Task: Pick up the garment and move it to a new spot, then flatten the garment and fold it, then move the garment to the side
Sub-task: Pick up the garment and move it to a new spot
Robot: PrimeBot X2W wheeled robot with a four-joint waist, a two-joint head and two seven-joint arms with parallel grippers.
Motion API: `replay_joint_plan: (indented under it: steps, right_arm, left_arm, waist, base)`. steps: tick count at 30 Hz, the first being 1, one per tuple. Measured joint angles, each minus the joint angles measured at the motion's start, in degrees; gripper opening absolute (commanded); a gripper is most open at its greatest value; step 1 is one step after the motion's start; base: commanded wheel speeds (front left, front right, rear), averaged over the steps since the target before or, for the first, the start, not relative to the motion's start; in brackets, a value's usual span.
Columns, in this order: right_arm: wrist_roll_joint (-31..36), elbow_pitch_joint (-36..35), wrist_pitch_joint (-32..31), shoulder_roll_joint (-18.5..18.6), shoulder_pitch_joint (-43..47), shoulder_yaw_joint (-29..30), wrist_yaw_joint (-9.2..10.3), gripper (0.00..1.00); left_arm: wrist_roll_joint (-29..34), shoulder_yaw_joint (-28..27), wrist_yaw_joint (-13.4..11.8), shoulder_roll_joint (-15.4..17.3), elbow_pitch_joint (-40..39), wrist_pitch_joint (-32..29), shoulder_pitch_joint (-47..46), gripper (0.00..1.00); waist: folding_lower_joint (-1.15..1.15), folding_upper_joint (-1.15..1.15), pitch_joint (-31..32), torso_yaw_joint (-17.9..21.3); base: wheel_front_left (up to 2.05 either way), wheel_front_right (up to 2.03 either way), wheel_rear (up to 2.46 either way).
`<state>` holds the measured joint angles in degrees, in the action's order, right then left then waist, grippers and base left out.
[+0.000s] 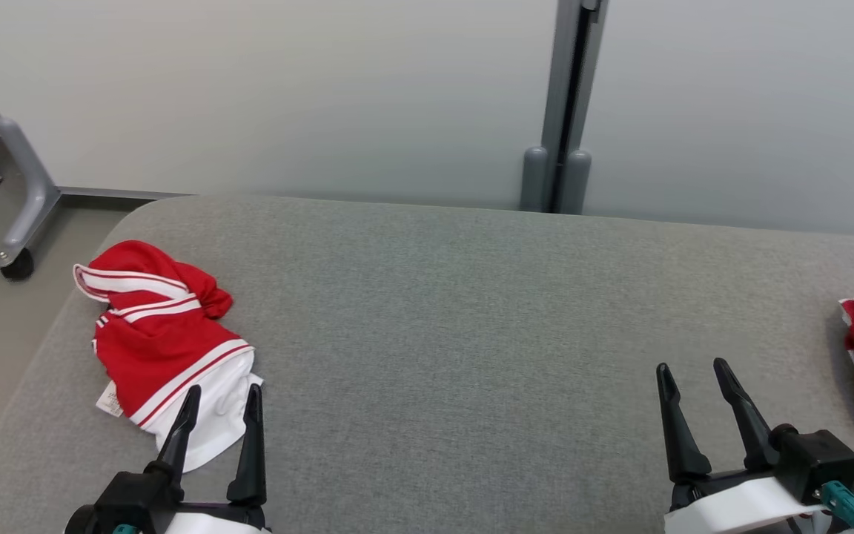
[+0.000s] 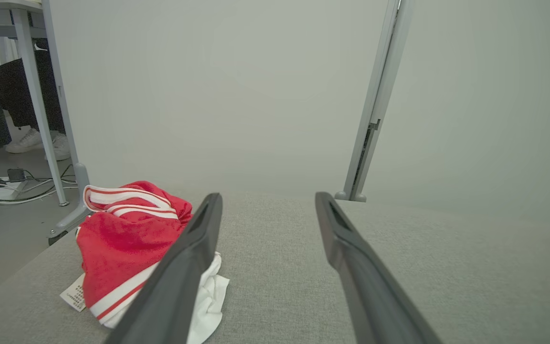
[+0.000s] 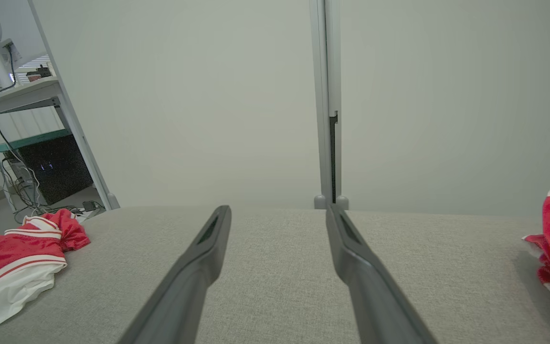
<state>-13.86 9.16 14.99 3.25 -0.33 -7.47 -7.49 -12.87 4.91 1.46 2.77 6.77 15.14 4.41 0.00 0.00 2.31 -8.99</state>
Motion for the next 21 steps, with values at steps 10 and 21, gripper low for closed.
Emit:
replay_joint_plan:
  steps: [10,21]
  right_arm:
    - [-1.1,1.5,0.0,-0.2,0.4,-3.1,0.00,1.00]
    - [-2.5,3.4,0.0,-0.5,-1.0,-7.6,0.00,1.00]
  left_arm:
    - [0.7,-2.2,0.1,0.2,1.2,0.0,0.2,1.00]
    - [0.8,-3.9,0.0,0.3,0.5,0.0,1.5,1.00]
  waist:
    - [0.00,0.00,0.6,-9.6]
    - [0.00,0.00,1.3,-17.8]
  base:
    - [0.00,0.00,0.00]
    - [0.00,0.00,0.00]
